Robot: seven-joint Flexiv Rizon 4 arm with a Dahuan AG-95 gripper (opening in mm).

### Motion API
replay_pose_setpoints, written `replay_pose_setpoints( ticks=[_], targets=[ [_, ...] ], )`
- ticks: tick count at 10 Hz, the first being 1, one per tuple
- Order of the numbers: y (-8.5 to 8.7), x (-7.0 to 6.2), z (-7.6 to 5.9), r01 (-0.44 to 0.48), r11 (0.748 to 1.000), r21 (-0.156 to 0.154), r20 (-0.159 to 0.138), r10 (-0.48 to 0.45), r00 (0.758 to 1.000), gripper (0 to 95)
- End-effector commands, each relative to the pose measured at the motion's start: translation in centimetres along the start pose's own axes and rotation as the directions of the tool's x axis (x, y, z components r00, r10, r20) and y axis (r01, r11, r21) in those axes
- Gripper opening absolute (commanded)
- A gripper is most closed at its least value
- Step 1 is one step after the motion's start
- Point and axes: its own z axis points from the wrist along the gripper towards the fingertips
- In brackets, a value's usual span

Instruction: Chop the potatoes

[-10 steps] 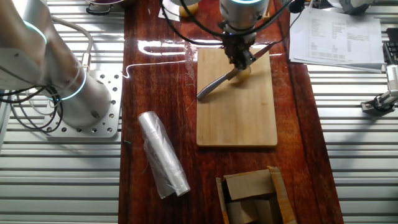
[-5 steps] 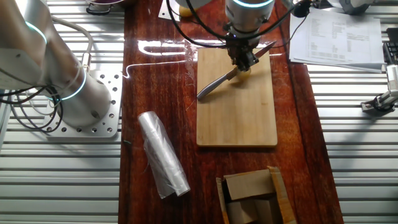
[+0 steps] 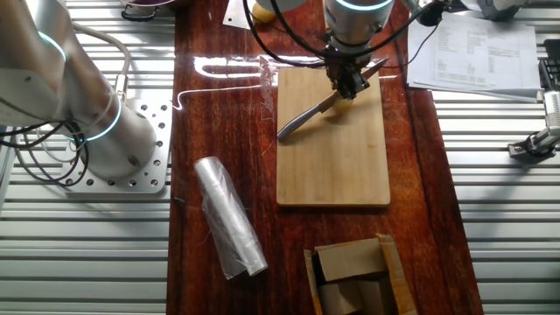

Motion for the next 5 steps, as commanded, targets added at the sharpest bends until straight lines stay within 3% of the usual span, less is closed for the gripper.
replay_pose_setpoints(
  ticks=[1, 2, 3, 5],
  targets=[
    [0.15, 0.12, -0.13, -0.005, 1.0, 0.002, -0.001, 0.005, 1.0, 19.0],
    [0.21, 0.09, -0.09, -0.006, 1.0, 0.002, 0.001, 0.006, 1.0, 19.0],
    [0.32, 0.05, -0.01, -0.008, 1.0, 0.003, 0.003, 0.008, 1.0, 0.0],
    [0.55, -0.05, 0.14, -0.012, 1.0, 0.005, 0.004, 0.012, 1.0, 0.0]
  ],
)
